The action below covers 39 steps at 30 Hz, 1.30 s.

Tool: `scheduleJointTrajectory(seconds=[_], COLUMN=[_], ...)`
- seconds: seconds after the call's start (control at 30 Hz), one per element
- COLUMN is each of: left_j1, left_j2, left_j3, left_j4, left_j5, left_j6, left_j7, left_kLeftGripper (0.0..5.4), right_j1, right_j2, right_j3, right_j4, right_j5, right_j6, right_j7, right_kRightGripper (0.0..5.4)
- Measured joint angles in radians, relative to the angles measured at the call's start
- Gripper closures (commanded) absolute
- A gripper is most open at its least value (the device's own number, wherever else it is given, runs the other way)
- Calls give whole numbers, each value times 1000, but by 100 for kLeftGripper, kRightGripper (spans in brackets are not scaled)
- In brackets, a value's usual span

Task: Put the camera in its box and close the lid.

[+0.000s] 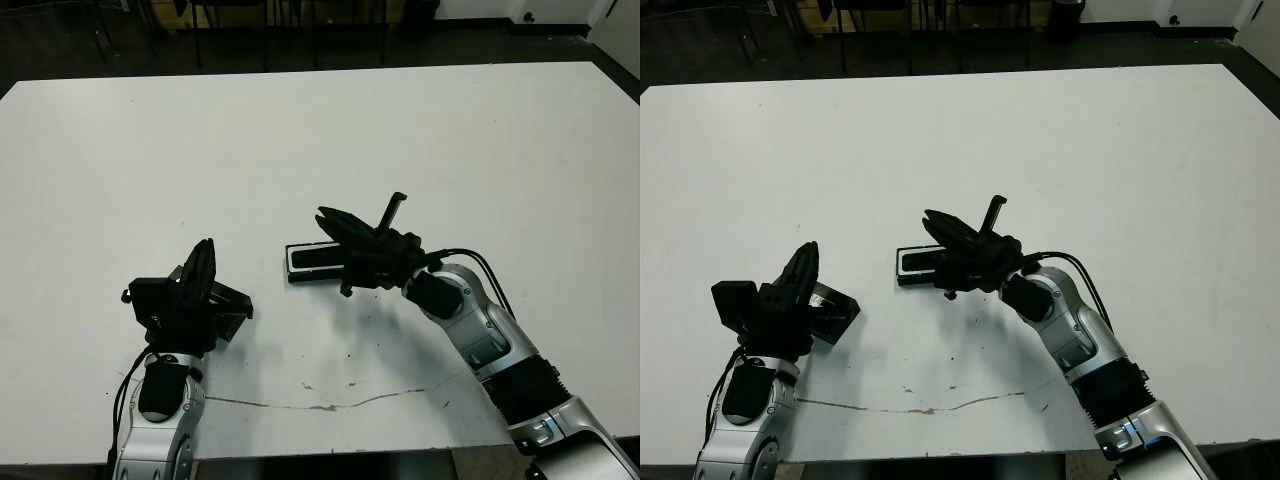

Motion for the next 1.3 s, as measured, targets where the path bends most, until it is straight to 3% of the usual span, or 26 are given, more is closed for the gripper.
scheduleJointTrajectory(seconds=[0.47, 0.7, 0.93, 1.03, 1.13, 1.2, 1.3], left_j1=[5, 5, 5, 4, 5, 6, 4], left_j2=[-1, -1, 0, 0, 1, 3, 5], left_j3=[-5, -4, -2, 1, 2, 4, 5], left_j4=[-3, -4, -4, -5, -8, -11, -22], left_j5=[-1, -2, -1, -2, -2, -2, -4], left_j6=[2, 2, 1, 0, 0, 0, 0], left_j7=[2, 3, 3, 2, 2, 0, -2], left_kLeftGripper=[540, 540, 540, 540, 540, 540, 540], right_j1=[-6, -47, -34, -12, 33, 70, 104], right_j2=[-38, -31, -43, -76, -118, -137, -141], right_j3=[79, 128, 122, 80, -11, -89, -220], right_j4=[45, 56, 29, -51, -166, -261, -356], right_j5=[-74, -118, -105, -50, 64, 159, 350], right_j6=[87, 197, 223, 284, 380, 419, 407], right_j7=[63, 98, 117, 200, 298, 330, 340], right_kRightGripper=[539, 539, 539, 539, 539, 539, 539])
